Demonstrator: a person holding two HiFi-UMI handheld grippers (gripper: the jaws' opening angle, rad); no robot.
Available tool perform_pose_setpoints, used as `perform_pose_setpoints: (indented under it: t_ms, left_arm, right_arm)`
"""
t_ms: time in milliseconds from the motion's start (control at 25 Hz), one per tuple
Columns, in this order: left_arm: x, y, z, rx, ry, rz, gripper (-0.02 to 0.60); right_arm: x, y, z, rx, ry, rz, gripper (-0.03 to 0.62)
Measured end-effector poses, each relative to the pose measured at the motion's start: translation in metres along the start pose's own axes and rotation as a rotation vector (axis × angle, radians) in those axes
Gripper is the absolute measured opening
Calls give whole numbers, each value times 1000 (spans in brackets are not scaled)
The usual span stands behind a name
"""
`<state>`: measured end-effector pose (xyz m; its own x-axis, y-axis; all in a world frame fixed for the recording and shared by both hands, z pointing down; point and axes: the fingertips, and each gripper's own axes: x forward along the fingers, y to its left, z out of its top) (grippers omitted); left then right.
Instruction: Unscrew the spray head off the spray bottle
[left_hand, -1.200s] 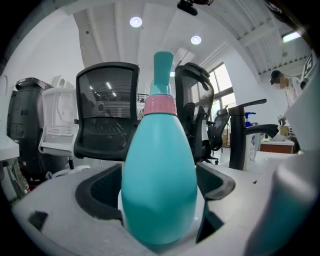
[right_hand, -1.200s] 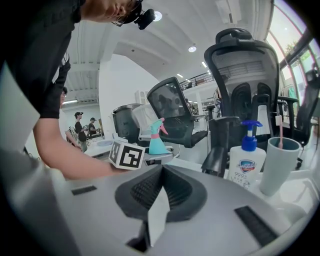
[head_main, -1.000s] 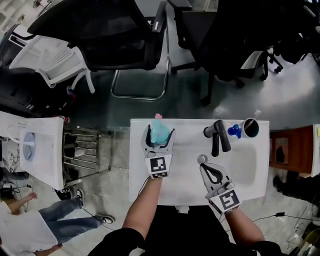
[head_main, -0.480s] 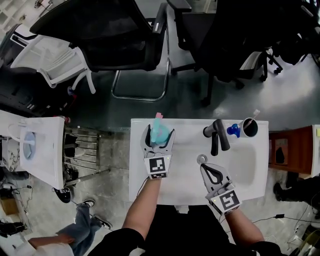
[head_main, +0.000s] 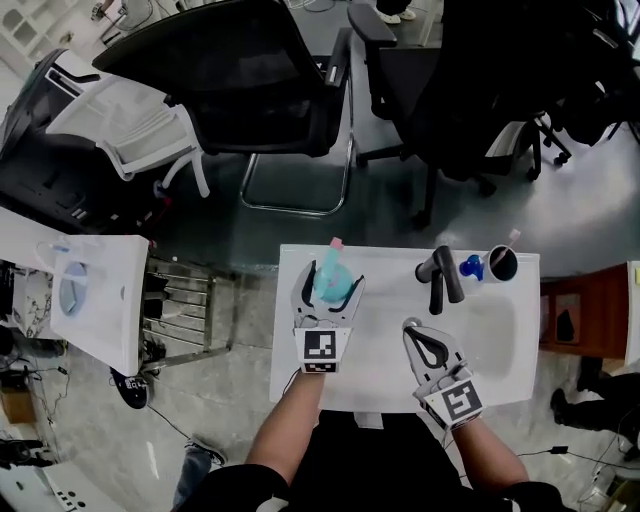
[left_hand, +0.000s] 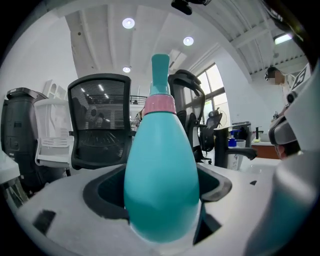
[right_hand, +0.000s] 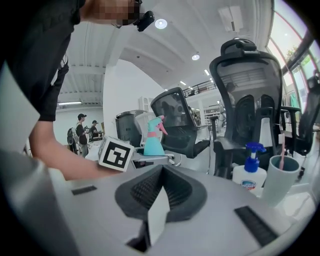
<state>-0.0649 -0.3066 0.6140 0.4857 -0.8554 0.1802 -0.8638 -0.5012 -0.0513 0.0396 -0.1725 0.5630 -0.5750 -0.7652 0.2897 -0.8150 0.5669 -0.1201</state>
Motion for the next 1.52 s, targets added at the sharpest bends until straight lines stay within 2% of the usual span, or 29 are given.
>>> perform_pose_setpoints:
  t_ms: [200, 320, 560, 880, 960, 1240, 1360, 1520]
  left_arm:
    - [-17, -7, 30, -12, -24, -68, 413]
    - [-28, -13, 51, 5, -44, -101, 411]
    - [-47, -25, 83, 19, -57, -145, 411]
    - [-65, -34, 112, 35, -75, -180, 411]
    - [-68, -36, 116, 43, -74, -185, 411]
    - [-76, -48, 124, 57, -73, -197, 411]
    - [-77, -54, 126, 65, -68, -201, 411]
    - [-75, -61, 130, 94, -58, -188, 411]
  right_arm:
    - [0, 7, 26, -26, -47, 16, 5]
    - [0, 13, 45, -32, -90, 30, 5]
    - [-1, 31, 109, 54, -228, 131, 6]
    - [0, 73, 151, -93, -224, 233, 8]
    - [0, 80, 155, -131, -215, 247, 71]
    - [4, 86, 177, -179, -242, 246, 144]
    - [11, 96, 179, -193, -222, 264, 176]
    - [18, 97, 180, -199, -200, 226, 198]
